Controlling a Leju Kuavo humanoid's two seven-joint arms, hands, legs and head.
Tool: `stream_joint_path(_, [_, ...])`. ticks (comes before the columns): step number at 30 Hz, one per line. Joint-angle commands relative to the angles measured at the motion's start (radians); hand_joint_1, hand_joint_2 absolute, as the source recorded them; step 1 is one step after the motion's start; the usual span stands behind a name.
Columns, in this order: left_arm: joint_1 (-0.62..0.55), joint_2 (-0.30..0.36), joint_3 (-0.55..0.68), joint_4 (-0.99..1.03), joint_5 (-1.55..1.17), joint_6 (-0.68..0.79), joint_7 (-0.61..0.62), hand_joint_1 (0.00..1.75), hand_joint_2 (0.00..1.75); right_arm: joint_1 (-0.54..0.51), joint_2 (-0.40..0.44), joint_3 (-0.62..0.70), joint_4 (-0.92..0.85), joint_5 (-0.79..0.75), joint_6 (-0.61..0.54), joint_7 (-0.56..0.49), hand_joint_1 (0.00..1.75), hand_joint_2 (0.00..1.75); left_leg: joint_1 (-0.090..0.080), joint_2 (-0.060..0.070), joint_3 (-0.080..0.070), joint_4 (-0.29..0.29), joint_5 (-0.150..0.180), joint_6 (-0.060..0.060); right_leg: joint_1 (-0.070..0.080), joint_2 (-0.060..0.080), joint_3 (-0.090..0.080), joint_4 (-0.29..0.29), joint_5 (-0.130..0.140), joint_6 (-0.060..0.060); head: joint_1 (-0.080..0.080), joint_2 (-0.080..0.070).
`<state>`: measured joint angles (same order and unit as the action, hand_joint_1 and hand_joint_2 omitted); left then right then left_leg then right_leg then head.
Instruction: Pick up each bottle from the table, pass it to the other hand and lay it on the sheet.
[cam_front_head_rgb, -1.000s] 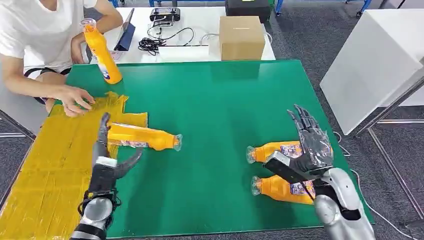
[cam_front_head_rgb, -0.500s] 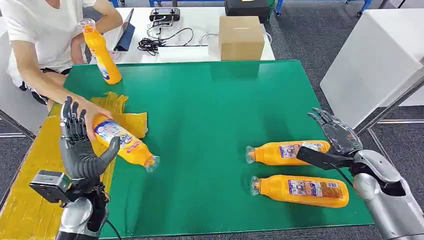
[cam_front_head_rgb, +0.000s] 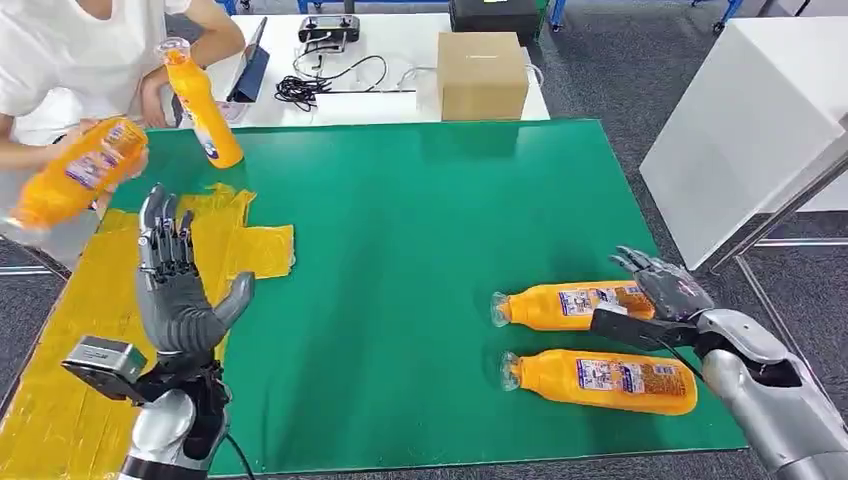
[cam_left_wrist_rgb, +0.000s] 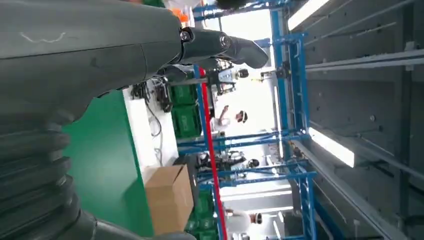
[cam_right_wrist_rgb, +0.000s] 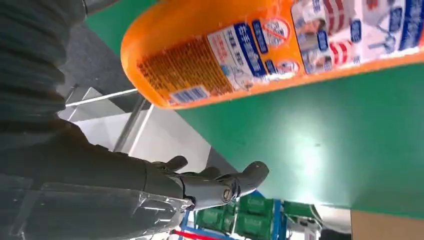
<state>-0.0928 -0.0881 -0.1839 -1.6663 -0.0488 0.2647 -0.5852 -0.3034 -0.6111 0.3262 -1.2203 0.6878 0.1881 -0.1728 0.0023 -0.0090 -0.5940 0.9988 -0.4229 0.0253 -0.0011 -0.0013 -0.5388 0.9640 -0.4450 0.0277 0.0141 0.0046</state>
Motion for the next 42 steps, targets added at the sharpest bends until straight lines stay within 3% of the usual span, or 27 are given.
stream_joint_path(1, [-0.078,0.007,-0.059,0.112,-0.008,-0.010,0.021,0.00,1.75,-0.117,0.120,0.135,0.305,0.016,-0.033,-0.014,0.00,1.75,0.002,0.003,0.008,-0.003,0.000,-0.001,0.002,0.002,0.008,-0.005,0.001,0.000,0.000,0.000])
stream_joint_path(9, [-0.096,0.000,-0.086,0.132,-0.009,-0.011,0.037,0.00,1.75,-0.201,0.254,0.186,0.509,0.077,-0.100,0.011,0.00,1.75,0.002,0.004,0.004,-0.001,-0.001,-0.001,0.001,0.003,0.004,-0.003,0.001,0.000,0.000,0.000])
stream_joint_path(19, [-0.098,-0.003,-0.090,0.136,-0.008,-0.014,0.039,0.00,1.75,-0.218,0.270,0.188,0.537,0.089,-0.114,0.025,0.00,1.75,0.001,0.002,0.007,-0.001,0.000,-0.001,0.001,0.001,0.007,-0.002,0.000,0.000,0.001,0.000])
stream_joint_path(20, [-0.096,-0.004,-0.089,0.134,-0.008,-0.015,0.040,0.00,1.75,-0.216,0.279,0.172,0.539,0.090,-0.150,0.032,1.45,1.75,0.001,0.003,0.009,-0.001,0.000,-0.001,0.001,0.001,0.008,-0.002,0.000,0.000,0.001,0.000])
stream_joint_path(21, [-0.091,-0.006,-0.086,0.130,-0.008,-0.016,0.045,0.00,1.75,-0.217,0.296,0.158,0.553,0.102,-0.182,0.039,1.66,1.75,0.001,0.002,0.008,-0.001,0.000,-0.001,0.001,0.001,0.008,-0.002,0.000,0.000,0.001,0.000])
stream_joint_path(22, [-0.086,-0.008,-0.086,0.125,-0.008,-0.017,0.047,0.00,1.75,-0.213,0.310,0.146,0.549,0.115,-0.216,0.058,1.75,1.75,0.001,0.002,0.009,-0.002,0.000,-0.001,0.001,0.001,0.009,-0.002,0.000,0.000,0.001,0.000])
stream_joint_path(36, [-0.054,-0.017,-0.062,0.093,-0.014,-0.038,0.074,0.00,1.75,-0.157,0.351,0.023,0.409,0.195,-0.327,0.145,1.75,1.75,0.001,0.002,0.009,-0.001,-0.001,-0.001,0.001,0.001,0.009,-0.001,0.000,0.000,0.000,0.000])
stream_joint_path(39, [-0.031,-0.019,-0.052,0.073,-0.022,-0.041,0.082,0.00,1.75,-0.107,0.389,-0.069,0.276,0.196,-0.408,0.165,1.75,1.75,0.001,0.003,0.008,-0.001,-0.001,-0.001,0.000,0.002,0.008,-0.001,0.000,0.000,0.001,0.000])
stream_joint_path(41, [-0.011,-0.017,-0.056,0.054,-0.029,-0.054,0.091,0.00,1.75,-0.038,0.440,-0.168,0.105,0.188,-0.526,0.154,1.75,1.75,0.001,0.005,0.008,-0.001,-0.002,-0.002,0.000,0.004,0.007,0.000,-0.001,0.000,0.001,0.000])
stream_joint_path(42, [-0.008,-0.018,-0.056,0.051,-0.030,-0.054,0.092,0.00,1.75,-0.027,0.445,-0.172,0.076,0.190,-0.525,0.158,1.75,1.75,0.000,0.005,0.007,-0.001,-0.001,-0.001,0.000,0.004,0.006,0.000,0.000,-0.001,0.000,0.000])
